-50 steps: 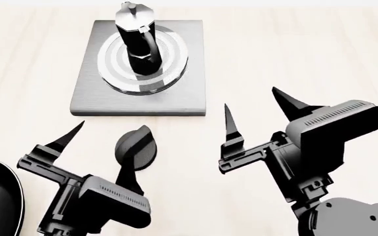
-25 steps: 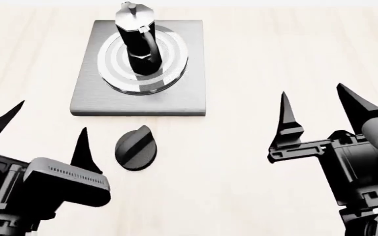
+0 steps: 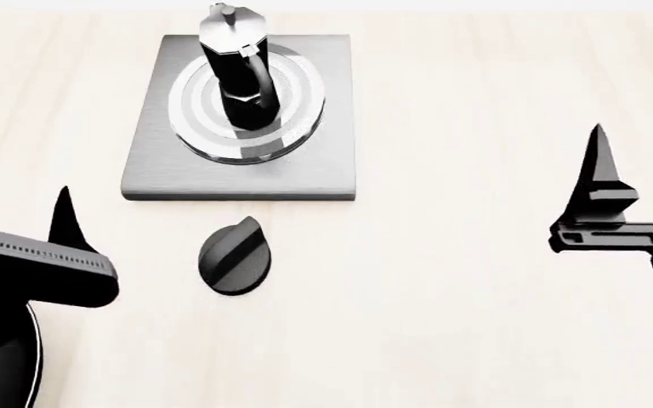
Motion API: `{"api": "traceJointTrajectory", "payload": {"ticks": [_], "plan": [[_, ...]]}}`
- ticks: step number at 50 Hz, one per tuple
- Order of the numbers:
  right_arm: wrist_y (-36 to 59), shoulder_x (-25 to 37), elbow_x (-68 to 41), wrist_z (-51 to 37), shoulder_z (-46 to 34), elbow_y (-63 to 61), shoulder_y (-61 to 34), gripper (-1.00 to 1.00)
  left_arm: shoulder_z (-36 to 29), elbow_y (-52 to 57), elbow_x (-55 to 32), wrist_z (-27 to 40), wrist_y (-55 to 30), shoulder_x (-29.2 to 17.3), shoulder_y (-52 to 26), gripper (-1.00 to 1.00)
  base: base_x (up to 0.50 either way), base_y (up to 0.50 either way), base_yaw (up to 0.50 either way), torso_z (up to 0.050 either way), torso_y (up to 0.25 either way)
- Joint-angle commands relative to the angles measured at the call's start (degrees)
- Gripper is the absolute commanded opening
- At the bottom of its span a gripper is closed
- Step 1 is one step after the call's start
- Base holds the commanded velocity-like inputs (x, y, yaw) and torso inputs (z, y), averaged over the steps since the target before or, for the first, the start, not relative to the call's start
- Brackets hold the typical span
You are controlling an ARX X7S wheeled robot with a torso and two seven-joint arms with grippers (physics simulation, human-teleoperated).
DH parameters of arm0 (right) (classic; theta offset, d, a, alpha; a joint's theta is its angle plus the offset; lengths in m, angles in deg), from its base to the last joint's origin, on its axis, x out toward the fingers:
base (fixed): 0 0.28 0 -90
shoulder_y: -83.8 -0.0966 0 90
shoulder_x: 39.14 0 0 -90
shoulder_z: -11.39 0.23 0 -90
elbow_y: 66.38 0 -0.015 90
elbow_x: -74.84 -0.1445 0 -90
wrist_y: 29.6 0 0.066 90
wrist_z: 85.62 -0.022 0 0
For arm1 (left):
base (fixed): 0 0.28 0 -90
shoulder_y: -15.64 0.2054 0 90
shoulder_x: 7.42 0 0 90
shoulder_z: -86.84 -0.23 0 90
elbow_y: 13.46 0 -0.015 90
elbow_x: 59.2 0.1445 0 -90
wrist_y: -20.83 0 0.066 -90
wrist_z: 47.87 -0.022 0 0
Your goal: Turn on the stove and put the moka pot on it.
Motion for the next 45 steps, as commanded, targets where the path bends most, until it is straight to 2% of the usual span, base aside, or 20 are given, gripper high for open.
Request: {"api": "traceJointTrajectory", "payload": {"ticks": [1, 11, 24, 35, 45], "plan": [[-3.2, 4.1, -0.5, 0.4, 2.6, -0.9, 0.5, 1.00, 7.6, -1.6, 0.4, -1.7, 0.5, 0.5, 1.0, 1.00, 0.00, 0.00, 0.00, 0.000, 0.000], [-6.4, 7.9, -1.2, -0.4, 2.5, -0.5, 1.0, 1.00, 13.8, -1.5, -0.3, -2.7, 0.1, 0.0, 3.9, 1.00, 0.00, 0.00, 0.00, 0.000, 0.000], [-7.7, 8.2, -1.3, -2.3, 2.6, 1.4, 1.2, 1.00, 22.5, -1.4, -1.2, -4.9, -0.6, -0.2, 6.9, 1.00, 0.00, 0.00, 0.00, 0.000, 0.000], [-7.7, 8.2, -1.4, -3.7, 3.2, 1.9, 0.9, 1.00, 26.5, -1.6, -1.3, -5.9, -0.9, 0.1, 8.4, 1.00, 0.00, 0.00, 0.00, 0.000, 0.000], [-8.0, 8.2, -1.1, -5.0, 3.3, 2.4, 1.1, 1.00, 28.9, 2.6, -2.8, -6.5, -6.9, -0.2, 7.2, 1.00, 0.00, 0.00, 0.00, 0.000, 0.000]]}}
